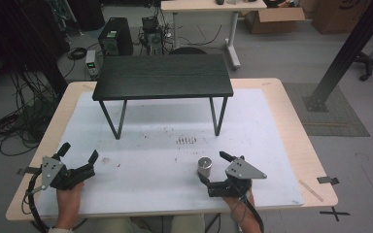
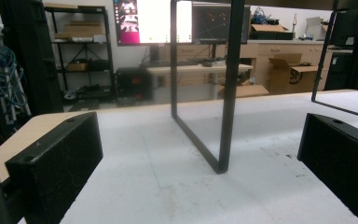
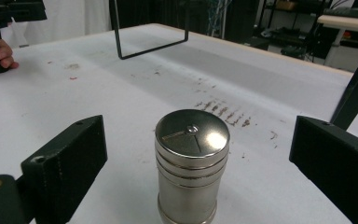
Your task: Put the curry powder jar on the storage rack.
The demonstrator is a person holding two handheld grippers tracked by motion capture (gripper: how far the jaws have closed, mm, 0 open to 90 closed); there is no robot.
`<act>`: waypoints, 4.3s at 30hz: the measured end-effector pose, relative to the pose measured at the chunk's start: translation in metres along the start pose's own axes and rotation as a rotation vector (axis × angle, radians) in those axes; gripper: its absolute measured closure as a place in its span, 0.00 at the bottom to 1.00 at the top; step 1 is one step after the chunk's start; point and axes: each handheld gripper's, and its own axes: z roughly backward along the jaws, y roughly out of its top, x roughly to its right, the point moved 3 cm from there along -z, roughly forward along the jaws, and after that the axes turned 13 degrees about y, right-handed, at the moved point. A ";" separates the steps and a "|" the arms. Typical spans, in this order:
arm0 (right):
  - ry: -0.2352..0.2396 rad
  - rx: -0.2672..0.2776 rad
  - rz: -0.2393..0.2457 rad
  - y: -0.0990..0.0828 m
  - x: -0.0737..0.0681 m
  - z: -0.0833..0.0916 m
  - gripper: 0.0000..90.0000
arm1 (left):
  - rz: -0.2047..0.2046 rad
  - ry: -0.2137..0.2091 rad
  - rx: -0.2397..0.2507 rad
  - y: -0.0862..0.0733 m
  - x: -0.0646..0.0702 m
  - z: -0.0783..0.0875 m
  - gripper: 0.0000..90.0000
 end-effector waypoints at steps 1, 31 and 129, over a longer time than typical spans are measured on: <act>0.001 -0.005 -0.006 -0.001 0.001 -0.001 0.04 | 0.000 0.000 0.000 0.000 0.000 0.000 0.00; 0.031 -0.036 -0.063 -0.015 0.007 -0.019 0.32 | 0.004 0.000 0.008 0.000 0.000 0.001 0.00; 0.210 0.105 0.111 0.214 0.012 -0.026 0.54 | 0.007 0.001 0.016 0.000 -0.001 0.001 0.00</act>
